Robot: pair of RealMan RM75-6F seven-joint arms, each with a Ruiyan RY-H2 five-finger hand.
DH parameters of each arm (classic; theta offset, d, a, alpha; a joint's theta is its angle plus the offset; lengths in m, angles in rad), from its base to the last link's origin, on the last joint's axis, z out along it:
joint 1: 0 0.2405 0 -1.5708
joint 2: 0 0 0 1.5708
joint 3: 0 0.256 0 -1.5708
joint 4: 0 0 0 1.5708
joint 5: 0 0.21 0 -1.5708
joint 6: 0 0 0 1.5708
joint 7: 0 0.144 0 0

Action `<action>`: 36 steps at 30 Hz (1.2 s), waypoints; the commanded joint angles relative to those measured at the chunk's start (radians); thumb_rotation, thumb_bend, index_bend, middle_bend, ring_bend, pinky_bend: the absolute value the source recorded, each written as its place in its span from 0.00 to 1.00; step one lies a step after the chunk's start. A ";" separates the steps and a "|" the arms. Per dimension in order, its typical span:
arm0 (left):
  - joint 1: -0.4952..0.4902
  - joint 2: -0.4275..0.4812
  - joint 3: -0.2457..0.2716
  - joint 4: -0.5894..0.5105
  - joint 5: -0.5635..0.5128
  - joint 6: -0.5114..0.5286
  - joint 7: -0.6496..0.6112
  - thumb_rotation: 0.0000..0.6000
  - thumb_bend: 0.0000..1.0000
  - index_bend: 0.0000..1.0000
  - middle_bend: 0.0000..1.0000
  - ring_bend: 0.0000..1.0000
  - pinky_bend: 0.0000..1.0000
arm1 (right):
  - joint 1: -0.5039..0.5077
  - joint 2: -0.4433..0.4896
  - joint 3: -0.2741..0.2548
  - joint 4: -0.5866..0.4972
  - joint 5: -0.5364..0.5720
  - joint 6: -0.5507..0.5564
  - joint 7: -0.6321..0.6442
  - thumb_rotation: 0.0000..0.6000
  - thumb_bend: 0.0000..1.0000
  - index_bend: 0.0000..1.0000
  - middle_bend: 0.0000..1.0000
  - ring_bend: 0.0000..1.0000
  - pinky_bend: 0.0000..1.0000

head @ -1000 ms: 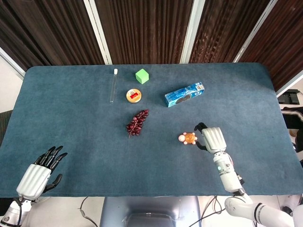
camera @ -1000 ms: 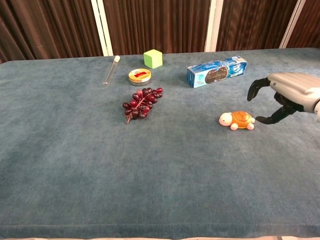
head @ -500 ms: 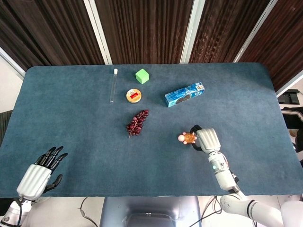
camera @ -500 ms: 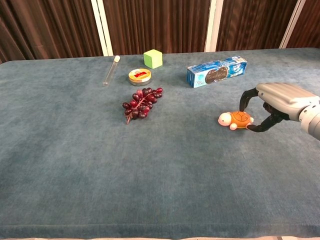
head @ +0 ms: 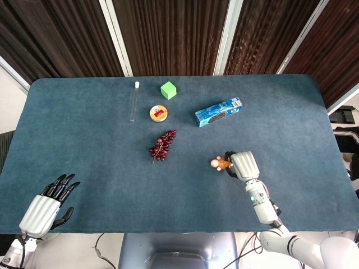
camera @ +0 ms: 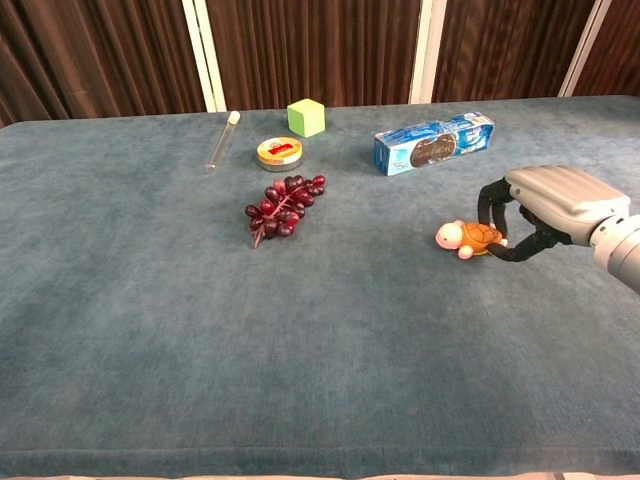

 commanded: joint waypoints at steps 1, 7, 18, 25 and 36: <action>0.000 0.000 0.000 0.000 0.000 -0.001 0.000 1.00 0.41 0.15 0.04 0.04 0.25 | -0.001 0.002 -0.002 -0.001 -0.003 0.005 -0.001 1.00 1.00 0.85 0.72 1.00 1.00; 0.001 0.000 0.001 0.000 0.000 0.000 -0.001 1.00 0.41 0.15 0.04 0.04 0.25 | -0.008 0.012 -0.005 -0.020 -0.005 0.020 -0.008 1.00 1.00 0.85 0.73 1.00 1.00; -0.002 0.003 0.001 -0.001 -0.001 -0.005 -0.005 1.00 0.41 0.15 0.04 0.04 0.25 | -0.030 0.110 -0.010 -0.167 0.043 -0.031 -0.004 1.00 0.71 0.48 0.52 1.00 1.00; -0.003 0.002 0.000 -0.002 -0.003 -0.007 -0.002 1.00 0.41 0.15 0.04 0.04 0.25 | -0.046 0.169 -0.004 -0.293 0.125 -0.036 -0.171 1.00 0.25 0.22 0.39 1.00 0.99; -0.003 -0.001 0.002 -0.004 0.003 -0.008 0.007 1.00 0.41 0.16 0.04 0.04 0.25 | -0.060 0.210 0.035 -0.396 0.132 0.042 -0.176 1.00 0.15 0.32 0.35 1.00 0.98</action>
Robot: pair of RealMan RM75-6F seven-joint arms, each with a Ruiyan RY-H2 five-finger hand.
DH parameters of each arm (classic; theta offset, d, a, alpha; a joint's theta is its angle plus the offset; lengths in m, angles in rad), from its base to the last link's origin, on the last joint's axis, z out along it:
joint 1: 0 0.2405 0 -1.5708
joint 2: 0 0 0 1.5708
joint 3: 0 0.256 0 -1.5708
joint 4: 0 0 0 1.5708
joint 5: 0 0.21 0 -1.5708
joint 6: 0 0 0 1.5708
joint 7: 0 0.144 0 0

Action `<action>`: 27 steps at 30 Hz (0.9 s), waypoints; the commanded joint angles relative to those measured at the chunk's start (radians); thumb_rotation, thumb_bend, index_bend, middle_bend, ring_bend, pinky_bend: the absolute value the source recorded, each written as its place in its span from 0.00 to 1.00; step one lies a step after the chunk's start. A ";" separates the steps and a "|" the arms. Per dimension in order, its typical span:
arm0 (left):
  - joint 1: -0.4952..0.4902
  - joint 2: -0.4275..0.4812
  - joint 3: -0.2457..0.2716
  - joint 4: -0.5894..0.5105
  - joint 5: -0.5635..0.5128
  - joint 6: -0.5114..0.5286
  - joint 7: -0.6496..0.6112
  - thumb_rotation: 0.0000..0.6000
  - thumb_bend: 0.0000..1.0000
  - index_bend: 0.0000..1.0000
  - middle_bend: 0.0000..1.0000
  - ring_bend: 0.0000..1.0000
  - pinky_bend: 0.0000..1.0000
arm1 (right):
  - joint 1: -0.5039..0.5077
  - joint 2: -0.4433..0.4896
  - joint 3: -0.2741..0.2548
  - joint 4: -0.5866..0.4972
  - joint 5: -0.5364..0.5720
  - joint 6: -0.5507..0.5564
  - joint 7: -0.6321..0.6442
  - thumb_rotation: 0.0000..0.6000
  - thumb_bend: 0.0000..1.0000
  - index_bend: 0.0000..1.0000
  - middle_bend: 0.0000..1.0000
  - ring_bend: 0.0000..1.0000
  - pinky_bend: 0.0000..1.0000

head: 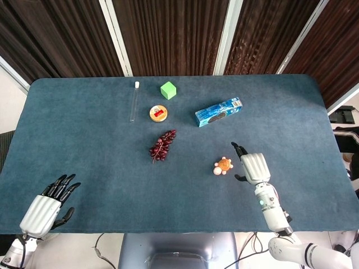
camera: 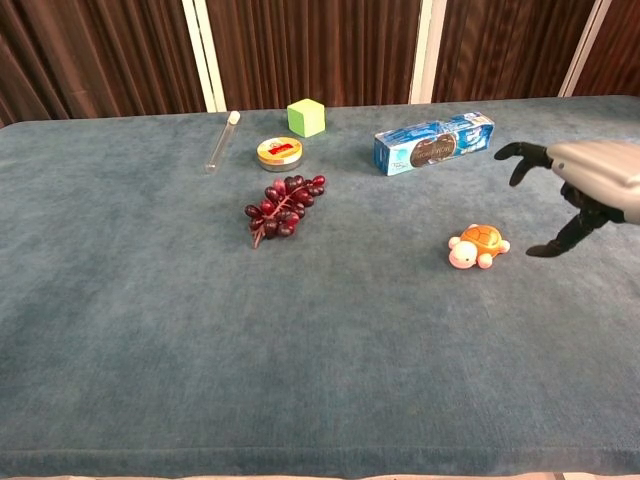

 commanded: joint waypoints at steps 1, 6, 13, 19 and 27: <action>-0.001 -0.001 0.002 -0.001 0.002 -0.004 0.005 1.00 0.41 0.16 0.04 0.04 0.25 | 0.007 0.004 0.018 -0.002 -0.003 -0.002 0.043 1.00 0.15 0.33 0.35 1.00 0.98; -0.001 -0.002 0.002 -0.003 0.000 -0.006 0.009 1.00 0.41 0.16 0.04 0.04 0.25 | 0.032 -0.023 0.024 0.033 0.021 -0.043 0.047 1.00 0.15 0.40 0.35 1.00 0.98; -0.001 0.000 0.002 -0.002 0.001 -0.004 0.004 1.00 0.41 0.16 0.04 0.04 0.25 | 0.061 -0.071 0.021 0.100 0.056 -0.102 0.057 1.00 0.15 0.43 0.35 1.00 0.98; -0.002 -0.001 0.002 0.001 0.002 -0.005 0.001 1.00 0.41 0.16 0.04 0.04 0.25 | 0.083 -0.129 0.014 0.190 0.039 -0.121 0.100 1.00 0.17 0.54 0.42 1.00 0.99; -0.002 0.002 0.001 0.000 0.001 -0.003 -0.005 1.00 0.41 0.16 0.04 0.04 0.25 | 0.093 -0.186 -0.005 0.303 -0.029 -0.103 0.202 1.00 0.75 0.72 0.57 1.00 1.00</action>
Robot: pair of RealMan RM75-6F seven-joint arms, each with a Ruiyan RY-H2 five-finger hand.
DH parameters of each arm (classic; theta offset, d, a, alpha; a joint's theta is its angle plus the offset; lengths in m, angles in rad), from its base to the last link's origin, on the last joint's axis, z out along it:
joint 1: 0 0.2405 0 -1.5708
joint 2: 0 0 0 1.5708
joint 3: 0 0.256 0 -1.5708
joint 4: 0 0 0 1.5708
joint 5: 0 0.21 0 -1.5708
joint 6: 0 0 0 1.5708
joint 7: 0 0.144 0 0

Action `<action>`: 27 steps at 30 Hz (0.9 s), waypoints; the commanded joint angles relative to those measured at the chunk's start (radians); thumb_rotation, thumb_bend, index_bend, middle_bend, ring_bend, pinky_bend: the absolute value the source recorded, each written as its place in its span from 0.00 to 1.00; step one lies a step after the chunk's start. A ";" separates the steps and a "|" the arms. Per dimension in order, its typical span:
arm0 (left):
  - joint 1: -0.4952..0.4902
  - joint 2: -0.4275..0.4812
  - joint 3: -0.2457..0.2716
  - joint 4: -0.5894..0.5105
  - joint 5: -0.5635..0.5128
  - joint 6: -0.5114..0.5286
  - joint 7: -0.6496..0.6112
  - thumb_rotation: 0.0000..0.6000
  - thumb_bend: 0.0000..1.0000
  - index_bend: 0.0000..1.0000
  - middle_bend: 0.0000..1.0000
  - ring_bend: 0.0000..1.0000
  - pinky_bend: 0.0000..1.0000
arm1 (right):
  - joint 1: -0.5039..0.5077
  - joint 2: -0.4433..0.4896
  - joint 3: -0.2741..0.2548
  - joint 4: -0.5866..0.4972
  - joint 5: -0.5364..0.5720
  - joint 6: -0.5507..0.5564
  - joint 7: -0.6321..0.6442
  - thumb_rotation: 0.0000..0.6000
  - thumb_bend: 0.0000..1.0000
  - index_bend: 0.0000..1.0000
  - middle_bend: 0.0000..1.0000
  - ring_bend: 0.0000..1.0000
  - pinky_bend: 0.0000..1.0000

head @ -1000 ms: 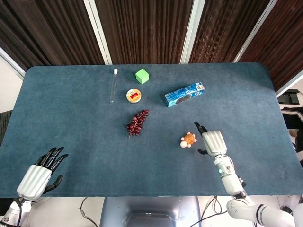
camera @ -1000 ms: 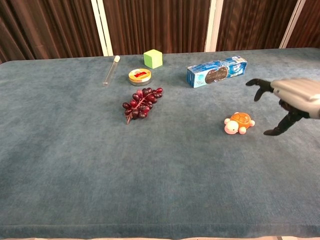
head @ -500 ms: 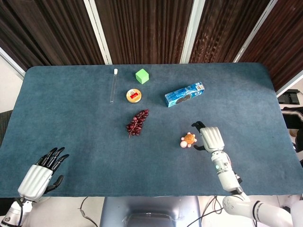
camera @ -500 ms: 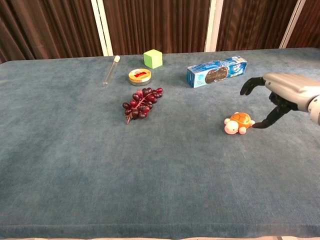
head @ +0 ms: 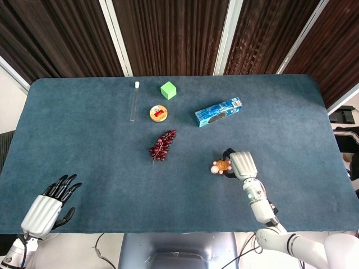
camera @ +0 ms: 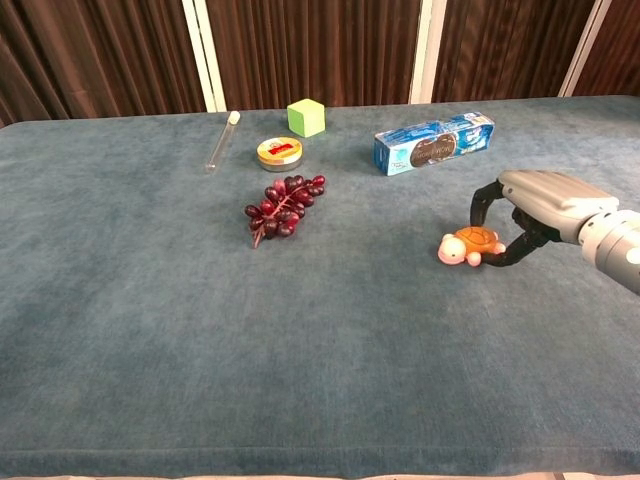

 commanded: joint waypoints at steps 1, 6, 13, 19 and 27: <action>0.001 0.000 0.001 0.003 0.001 0.002 -0.004 1.00 0.41 0.16 0.04 0.04 0.25 | 0.003 -0.018 -0.011 0.033 -0.031 0.014 0.035 1.00 0.83 0.74 0.58 1.00 1.00; 0.003 -0.001 0.004 0.005 0.006 0.006 -0.003 1.00 0.41 0.16 0.04 0.04 0.25 | 0.000 -0.037 -0.024 0.084 -0.078 0.052 0.078 1.00 1.00 0.88 0.70 1.00 1.00; 0.001 -0.001 0.002 0.005 0.002 0.001 -0.004 1.00 0.41 0.16 0.04 0.04 0.25 | -0.005 -0.048 -0.033 0.118 -0.111 0.088 0.078 1.00 1.00 0.91 0.77 1.00 1.00; 0.001 0.000 0.003 0.004 0.001 0.000 -0.003 1.00 0.41 0.16 0.04 0.04 0.25 | -0.014 -0.024 -0.037 0.088 -0.110 0.070 0.114 1.00 1.00 0.83 0.74 1.00 1.00; 0.001 0.000 0.001 0.003 0.000 0.000 -0.004 1.00 0.41 0.16 0.04 0.05 0.25 | -0.051 0.066 -0.040 -0.068 -0.087 0.075 0.088 1.00 0.54 0.27 0.31 0.89 0.83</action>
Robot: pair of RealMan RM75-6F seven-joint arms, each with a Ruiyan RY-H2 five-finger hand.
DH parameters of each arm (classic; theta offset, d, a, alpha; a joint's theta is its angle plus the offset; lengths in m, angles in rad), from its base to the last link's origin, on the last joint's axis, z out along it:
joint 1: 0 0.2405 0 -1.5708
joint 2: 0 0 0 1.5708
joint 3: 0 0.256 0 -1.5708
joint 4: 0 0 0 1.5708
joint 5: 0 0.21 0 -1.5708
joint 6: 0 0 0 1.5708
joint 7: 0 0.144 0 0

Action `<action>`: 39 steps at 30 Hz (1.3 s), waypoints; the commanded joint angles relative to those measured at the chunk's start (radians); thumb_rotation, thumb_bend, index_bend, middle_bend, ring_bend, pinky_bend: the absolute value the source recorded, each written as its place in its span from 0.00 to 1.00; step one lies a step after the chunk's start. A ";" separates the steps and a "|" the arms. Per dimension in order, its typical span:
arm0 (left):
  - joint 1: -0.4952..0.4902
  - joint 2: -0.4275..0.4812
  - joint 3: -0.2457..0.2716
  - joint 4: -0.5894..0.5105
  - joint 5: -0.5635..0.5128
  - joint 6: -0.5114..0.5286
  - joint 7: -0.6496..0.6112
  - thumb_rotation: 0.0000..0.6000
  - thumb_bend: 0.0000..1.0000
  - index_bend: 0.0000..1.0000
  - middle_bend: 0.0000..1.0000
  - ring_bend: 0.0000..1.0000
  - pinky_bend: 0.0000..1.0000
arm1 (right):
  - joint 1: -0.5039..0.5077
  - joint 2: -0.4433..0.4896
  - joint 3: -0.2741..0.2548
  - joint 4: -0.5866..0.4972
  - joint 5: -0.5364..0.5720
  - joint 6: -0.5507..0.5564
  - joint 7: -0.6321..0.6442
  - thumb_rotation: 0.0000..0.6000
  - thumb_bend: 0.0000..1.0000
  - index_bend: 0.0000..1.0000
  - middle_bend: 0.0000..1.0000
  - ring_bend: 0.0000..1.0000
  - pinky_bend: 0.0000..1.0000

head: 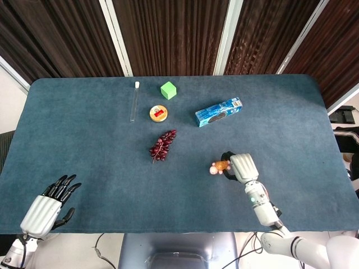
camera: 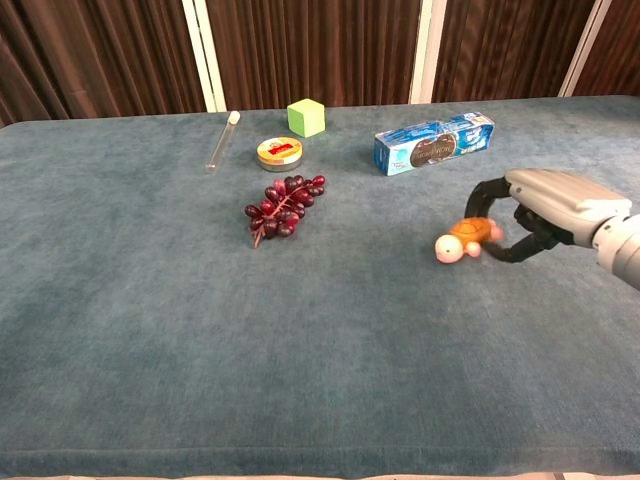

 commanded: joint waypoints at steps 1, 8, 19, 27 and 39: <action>0.000 0.000 0.000 0.000 0.000 0.000 0.000 1.00 0.41 0.16 0.04 0.05 0.25 | -0.025 0.037 -0.003 -0.056 0.003 0.029 -0.021 1.00 0.49 0.25 0.29 0.86 0.81; 0.001 0.000 0.000 -0.002 0.001 0.001 0.002 1.00 0.41 0.16 0.04 0.05 0.25 | -0.077 0.179 -0.024 -0.306 0.064 0.040 -0.166 1.00 0.16 0.05 0.17 0.50 0.61; 0.002 0.000 0.000 -0.004 0.001 0.001 0.008 1.00 0.41 0.16 0.04 0.05 0.25 | -0.283 0.383 -0.115 -0.652 -0.064 0.406 -0.360 1.00 0.11 0.00 0.02 0.02 0.08; 0.008 -0.006 -0.003 -0.006 -0.003 0.010 0.025 1.00 0.41 0.16 0.04 0.05 0.25 | -0.484 0.435 -0.205 -0.664 -0.180 0.677 -0.419 1.00 0.11 0.00 0.00 0.00 0.03; 0.012 -0.015 -0.009 -0.006 -0.004 0.016 0.042 1.00 0.41 0.16 0.04 0.05 0.25 | -0.622 0.438 -0.197 -0.549 -0.187 0.780 -0.192 1.00 0.13 0.00 0.00 0.00 0.02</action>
